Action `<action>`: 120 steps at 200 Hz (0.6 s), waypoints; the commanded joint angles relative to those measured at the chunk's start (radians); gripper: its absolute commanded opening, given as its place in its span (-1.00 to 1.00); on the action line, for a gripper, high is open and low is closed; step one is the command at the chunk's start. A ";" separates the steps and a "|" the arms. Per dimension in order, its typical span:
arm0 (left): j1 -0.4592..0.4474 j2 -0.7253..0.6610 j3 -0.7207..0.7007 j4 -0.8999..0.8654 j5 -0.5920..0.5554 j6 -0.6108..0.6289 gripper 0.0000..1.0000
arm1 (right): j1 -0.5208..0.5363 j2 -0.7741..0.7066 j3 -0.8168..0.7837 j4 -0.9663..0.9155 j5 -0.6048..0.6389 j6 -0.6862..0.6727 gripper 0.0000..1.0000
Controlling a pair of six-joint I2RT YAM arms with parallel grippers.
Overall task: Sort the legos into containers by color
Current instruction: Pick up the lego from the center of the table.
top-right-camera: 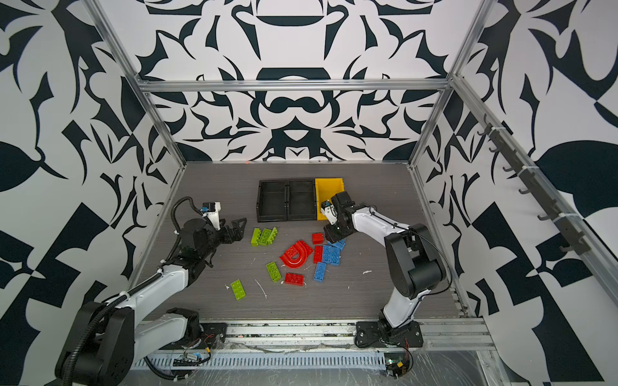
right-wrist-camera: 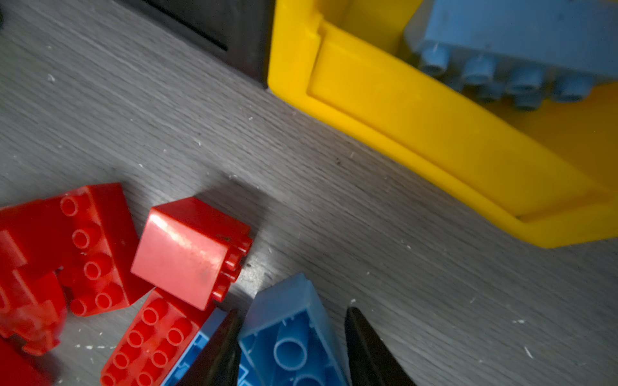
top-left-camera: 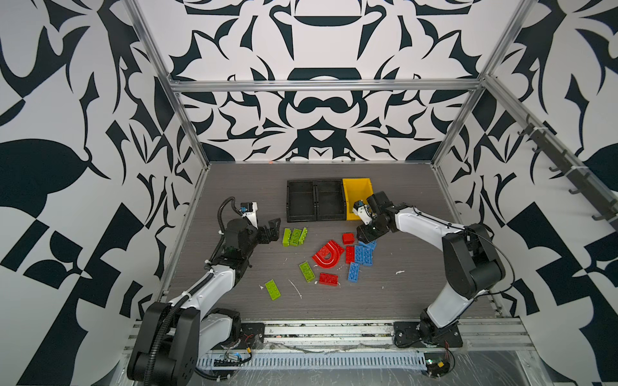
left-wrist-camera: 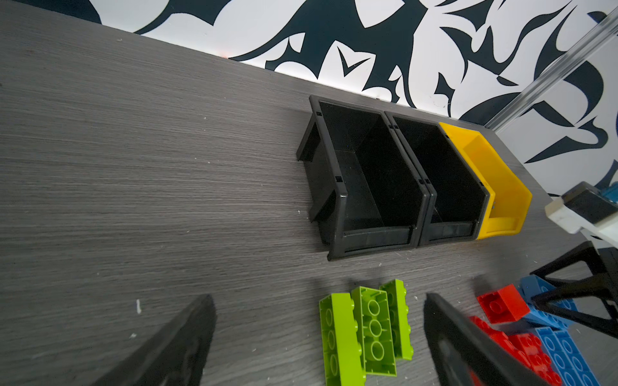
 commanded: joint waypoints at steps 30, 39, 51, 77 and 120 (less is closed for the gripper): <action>-0.002 -0.004 0.028 -0.002 -0.007 -0.003 0.99 | 0.001 -0.056 -0.008 0.015 0.012 0.066 -0.15; -0.002 -0.004 0.028 -0.002 -0.007 -0.002 0.99 | 0.001 -0.061 -0.007 0.021 0.008 0.082 -0.17; -0.002 -0.005 0.027 -0.003 -0.007 -0.003 0.99 | 0.000 -0.071 -0.004 0.028 0.007 0.103 -0.20; -0.002 -0.007 0.027 -0.003 -0.008 0.000 0.99 | -0.002 -0.092 0.004 0.039 0.022 0.140 -0.25; -0.002 -0.009 0.027 -0.003 -0.013 -0.003 0.99 | -0.016 -0.107 0.053 0.026 0.039 0.169 -0.33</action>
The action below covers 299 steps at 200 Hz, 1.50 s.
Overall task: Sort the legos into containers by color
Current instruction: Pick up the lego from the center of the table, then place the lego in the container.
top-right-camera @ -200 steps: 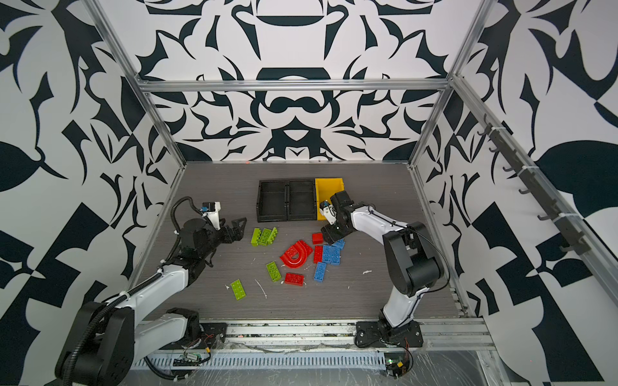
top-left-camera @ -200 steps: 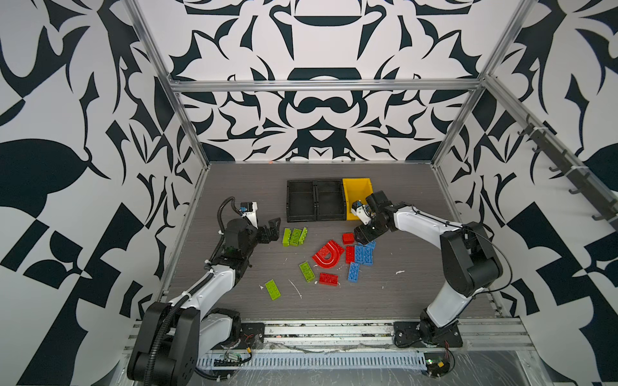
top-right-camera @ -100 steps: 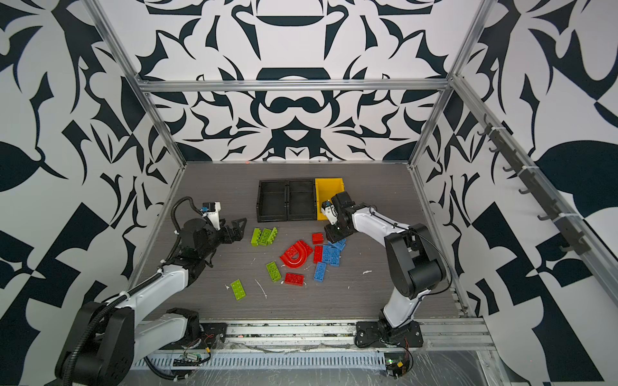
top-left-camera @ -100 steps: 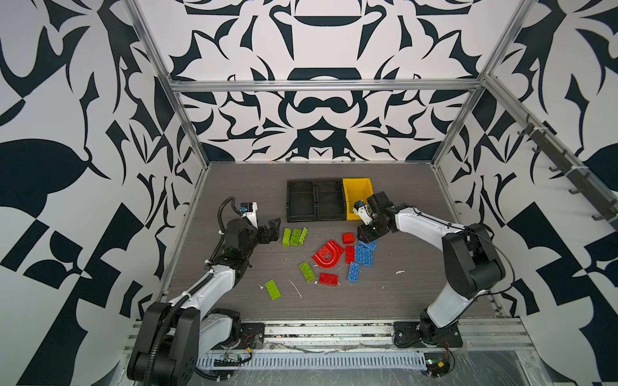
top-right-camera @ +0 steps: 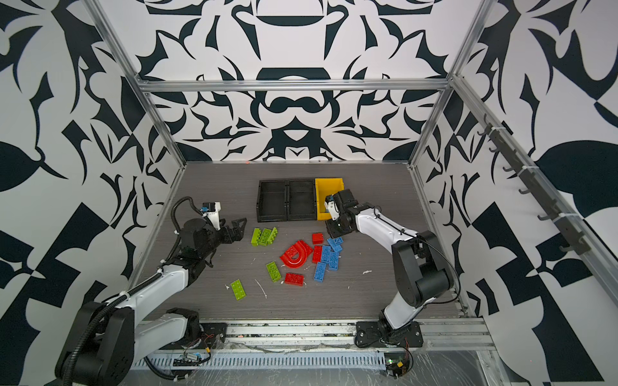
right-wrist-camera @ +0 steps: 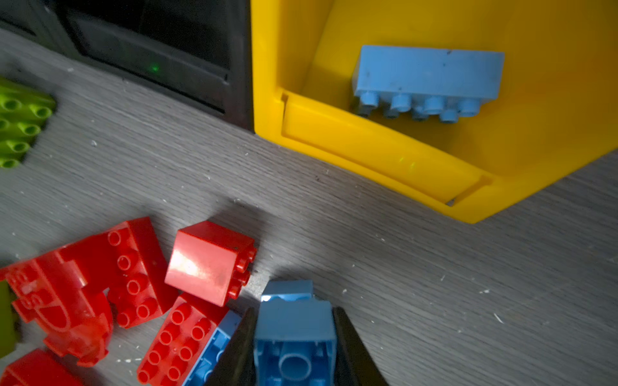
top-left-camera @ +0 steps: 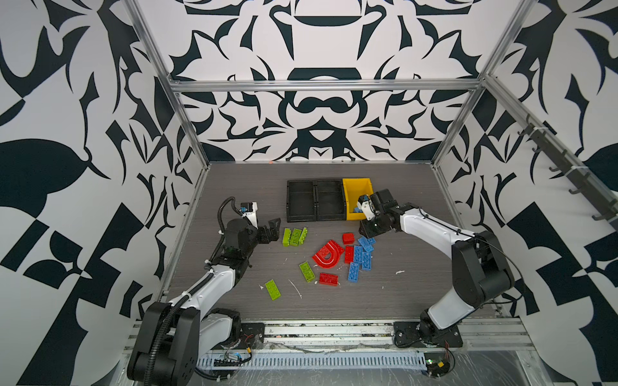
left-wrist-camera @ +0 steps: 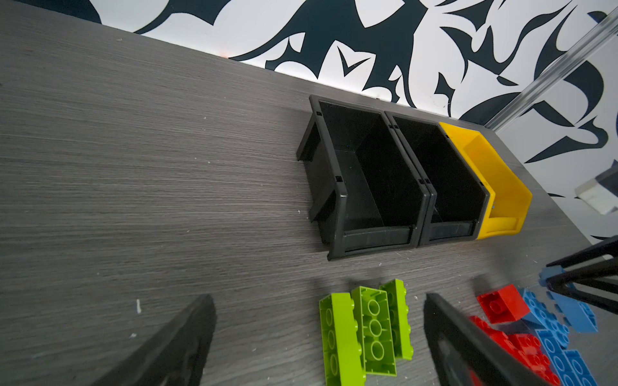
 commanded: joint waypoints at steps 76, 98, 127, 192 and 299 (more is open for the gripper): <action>-0.002 -0.014 0.024 -0.002 -0.006 -0.004 0.99 | -0.051 0.055 0.206 0.100 0.058 0.097 -0.33; -0.002 -0.021 0.016 0.008 -0.003 -0.003 0.99 | -0.069 0.123 0.269 0.127 0.050 0.112 -0.33; -0.002 -0.024 0.015 0.011 -0.003 0.000 0.99 | -0.074 0.209 0.354 0.138 0.049 0.114 -0.33; -0.002 -0.027 0.015 0.006 -0.008 -0.003 0.99 | -0.081 0.354 0.487 0.135 0.056 0.130 -0.33; -0.002 -0.035 0.017 0.002 0.000 -0.006 0.99 | -0.081 0.318 0.515 0.081 0.059 0.141 0.18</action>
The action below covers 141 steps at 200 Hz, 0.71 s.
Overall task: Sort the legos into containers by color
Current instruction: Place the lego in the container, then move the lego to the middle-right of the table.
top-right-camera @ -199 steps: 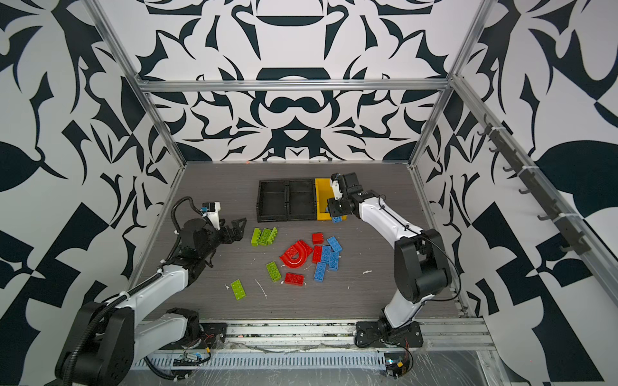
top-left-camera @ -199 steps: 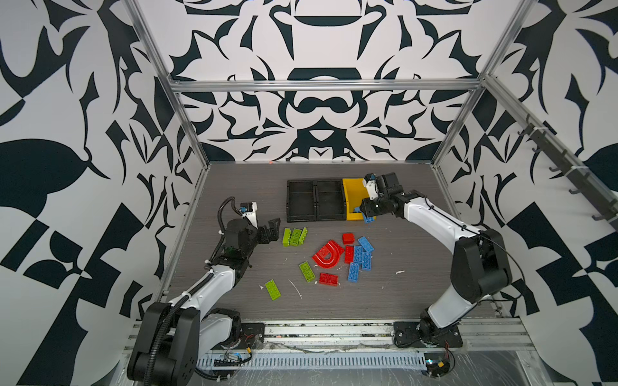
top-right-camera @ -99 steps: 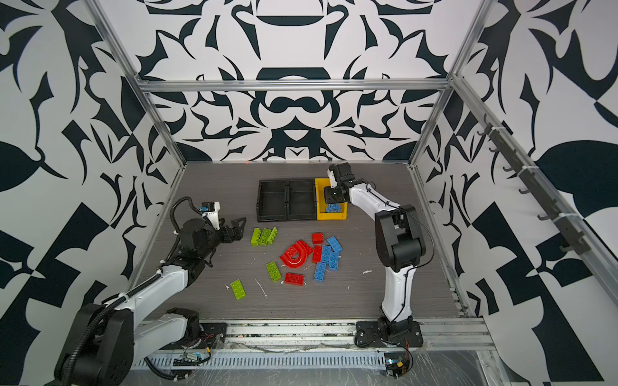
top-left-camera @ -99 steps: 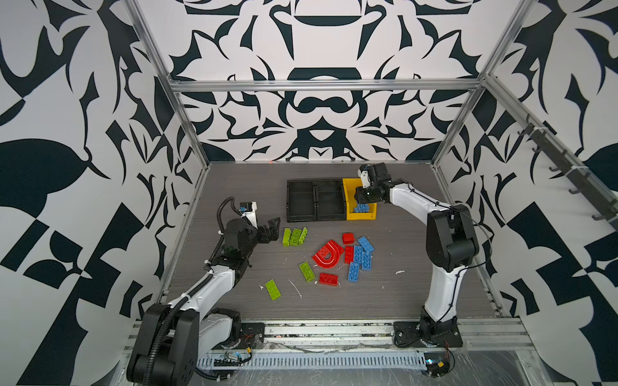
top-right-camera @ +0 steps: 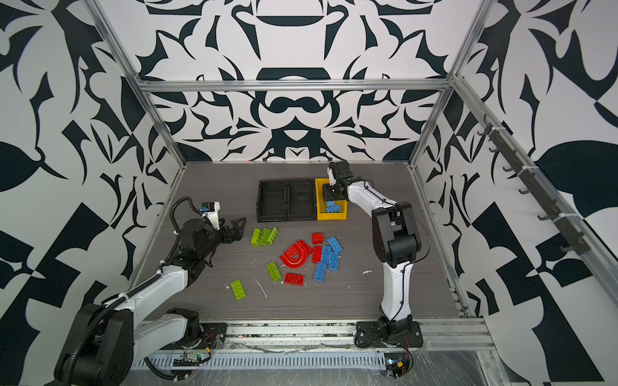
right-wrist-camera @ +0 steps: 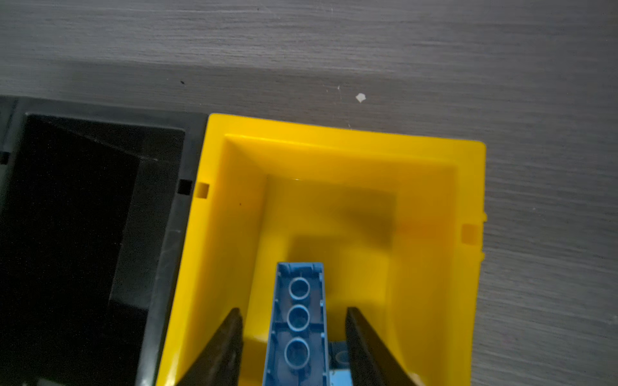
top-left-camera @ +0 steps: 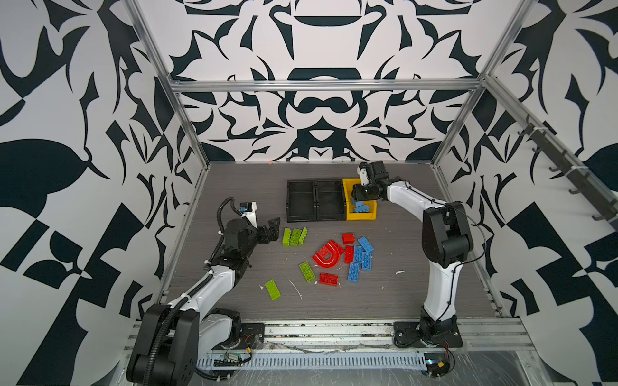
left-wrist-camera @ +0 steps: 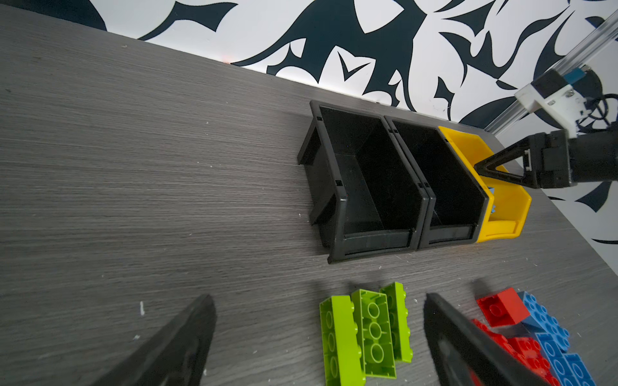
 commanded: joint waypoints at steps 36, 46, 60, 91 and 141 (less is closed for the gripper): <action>-0.002 -0.035 0.009 0.008 0.001 -0.007 0.99 | 0.029 -0.266 -0.124 -0.067 0.059 0.019 0.18; -0.002 -0.032 0.008 0.012 0.003 -0.006 0.99 | 0.049 -0.340 -0.199 -0.076 0.085 0.029 0.18; -0.002 -0.028 0.005 0.020 0.011 -0.010 0.99 | 0.081 -0.439 -0.312 -0.090 0.112 0.052 0.19; -0.002 -0.010 -0.004 0.060 0.041 -0.019 0.99 | 0.142 -0.644 -0.542 -0.161 0.174 0.143 0.18; -0.002 0.027 -0.015 0.129 0.112 -0.033 0.99 | 0.198 -0.872 -0.792 -0.204 0.196 0.283 0.15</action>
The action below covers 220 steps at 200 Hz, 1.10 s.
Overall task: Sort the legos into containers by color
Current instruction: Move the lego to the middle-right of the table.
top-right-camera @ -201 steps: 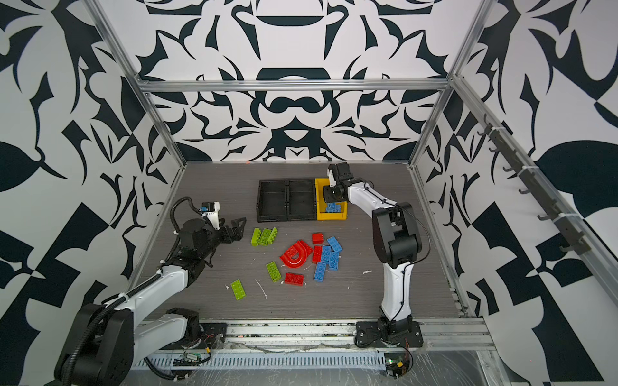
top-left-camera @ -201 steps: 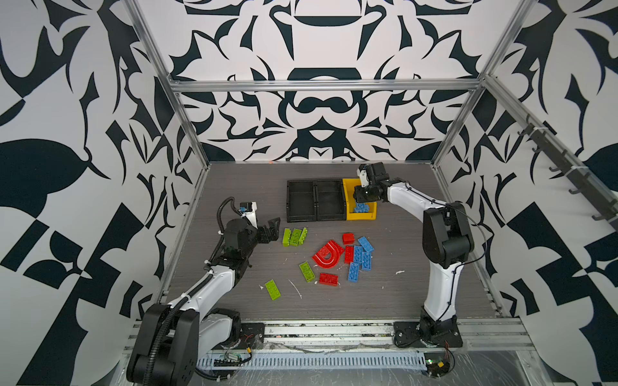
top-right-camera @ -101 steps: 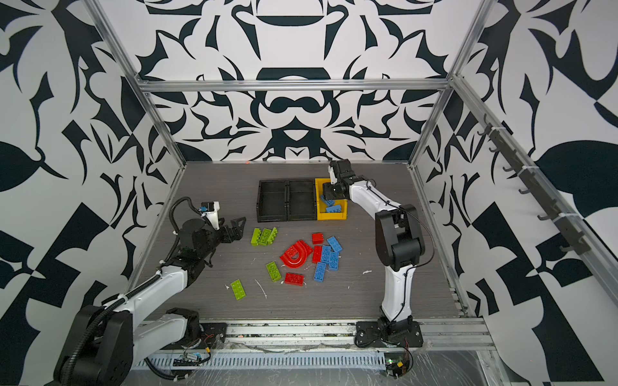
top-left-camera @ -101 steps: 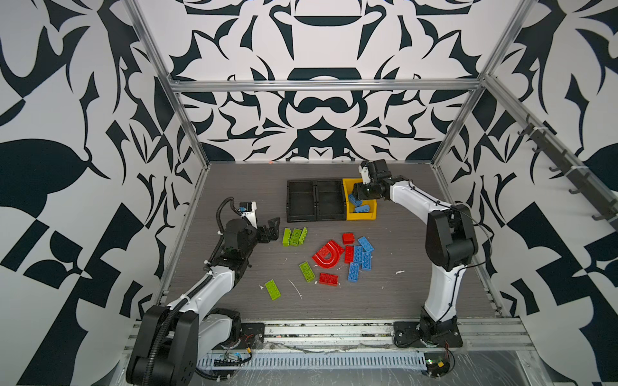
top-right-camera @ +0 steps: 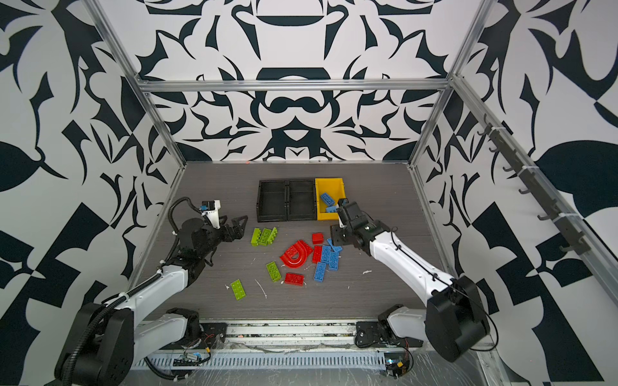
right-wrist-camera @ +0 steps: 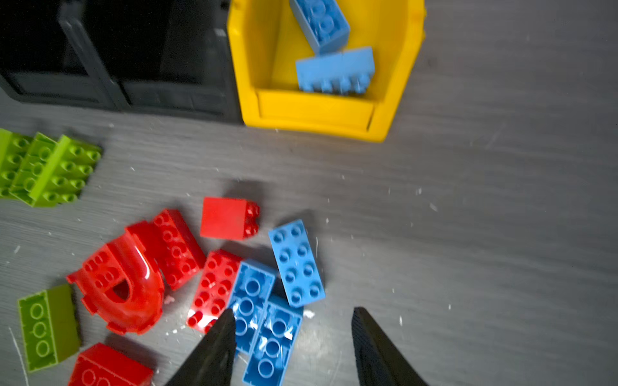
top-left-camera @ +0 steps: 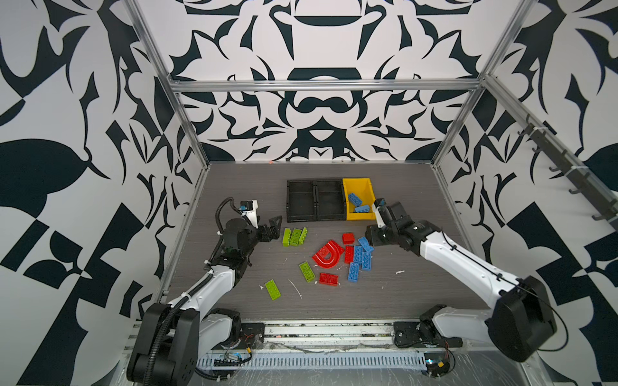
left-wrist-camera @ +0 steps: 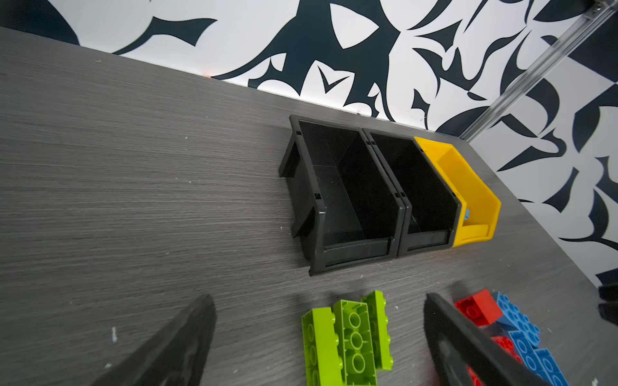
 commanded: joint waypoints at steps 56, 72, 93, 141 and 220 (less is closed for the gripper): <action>-0.002 -0.003 -0.016 0.044 0.033 -0.003 0.99 | 0.011 0.052 -0.042 0.049 0.013 -0.025 0.09; -0.002 -0.006 -0.018 0.041 0.030 0.000 0.99 | 0.011 0.112 -0.016 0.074 0.005 -0.058 0.08; -0.002 -0.009 -0.009 0.012 0.014 0.013 0.99 | 0.001 0.179 0.007 0.118 -0.020 -0.061 0.03; -0.002 -0.015 -0.008 0.003 0.001 0.014 0.99 | -0.018 0.249 0.019 0.200 -0.040 -0.061 -0.01; -0.002 -0.013 -0.009 0.006 -0.003 0.010 0.99 | -0.088 0.302 0.003 0.254 -0.073 -0.067 -0.04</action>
